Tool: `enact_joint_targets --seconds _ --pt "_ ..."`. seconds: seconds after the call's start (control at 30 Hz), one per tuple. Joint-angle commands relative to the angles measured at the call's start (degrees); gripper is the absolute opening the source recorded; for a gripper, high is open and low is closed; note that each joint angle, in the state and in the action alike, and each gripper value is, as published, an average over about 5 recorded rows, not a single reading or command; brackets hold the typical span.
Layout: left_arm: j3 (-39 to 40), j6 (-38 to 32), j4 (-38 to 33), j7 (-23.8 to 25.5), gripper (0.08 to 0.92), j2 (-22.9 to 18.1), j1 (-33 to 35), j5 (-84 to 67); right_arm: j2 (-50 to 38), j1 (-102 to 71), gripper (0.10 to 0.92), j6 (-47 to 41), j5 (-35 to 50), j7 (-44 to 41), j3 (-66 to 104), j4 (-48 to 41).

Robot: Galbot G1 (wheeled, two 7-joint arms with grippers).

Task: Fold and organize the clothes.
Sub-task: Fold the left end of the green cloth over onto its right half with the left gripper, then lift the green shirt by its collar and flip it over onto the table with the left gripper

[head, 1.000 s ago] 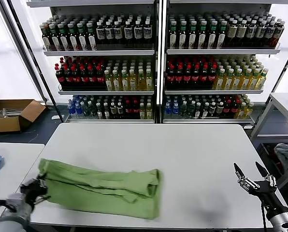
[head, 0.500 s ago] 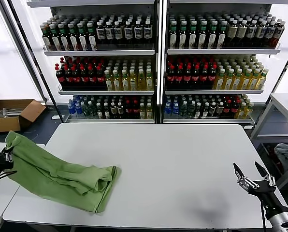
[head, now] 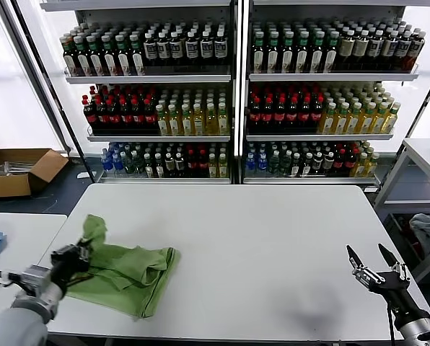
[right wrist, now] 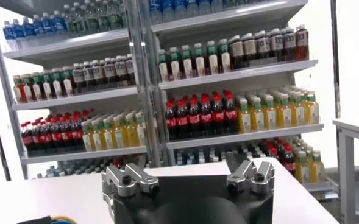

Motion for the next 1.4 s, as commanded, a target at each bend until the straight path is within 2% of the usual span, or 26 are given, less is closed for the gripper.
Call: enact_joint_targets --seconds 0.03,0.2,0.47,0.63,0.73,0.83,0.93,1.03,1.13,1.27,1.4 --pt "15.9 -1.3 2.4 -0.2 0.105 -11.0 -1.0 5.1 0.2 0.2 0.823 0.1 0.0 -0.1 -0.4 -0.4" --pt "19.7 -1.6 3.8 -1.0 0.110 -13.2 -1.8 4.9 0.8 0.3 0.823 0.3 -0.6 -0.4 -1.4 -1.5" --pt "24.7 0.3 2.0 -2.4 0.189 -15.5 -0.8 2.6 1.3 1.0 0.823 0.4 -1.7 -0.7 -3.0 -2.1" --pt "25.1 1.8 -3.4 -4.3 0.341 -15.9 0.3 -4.3 1.4 1.1 0.823 0.4 -1.9 -0.7 -3.3 -2.2" --pt "22.4 2.7 -8.4 -5.1 0.428 -15.3 1.0 -9.7 1.5 1.0 0.823 0.4 -1.9 -0.7 -3.3 -2.1" --pt "16.8 3.7 -13.1 -6.3 0.515 -12.9 1.5 -16.3 1.6 0.8 0.823 0.5 -1.9 -0.7 -3.3 -2.1" --pt "9.3 3.7 -15.4 -6.6 0.601 -8.8 1.7 -19.0 1.6 0.8 0.823 0.6 -1.9 -0.7 -3.3 -2.1" --pt "0.4 3.6 -11.9 -5.0 0.688 -4.1 1.1 -19.4 1.8 1.0 0.823 0.6 -2.2 -0.7 -3.9 -2.1" --pt "-5.7 3.6 -3.6 -3.2 0.768 0.0 -0.5 -19.7 2.0 1.0 0.823 0.6 -2.6 -0.7 -4.8 -1.9" --pt "-7.2 2.4 8.0 -1.9 0.818 4.0 -2.3 -19.9 2.0 0.8 0.823 0.6 -2.9 -0.7 -5.3 -1.5" --pt "-5.6 1.5 16.0 -1.1 0.822 4.8 -4.2 -18.4 1.8 0.5 0.823 0.8 -2.9 -0.7 -5.0 -1.3"
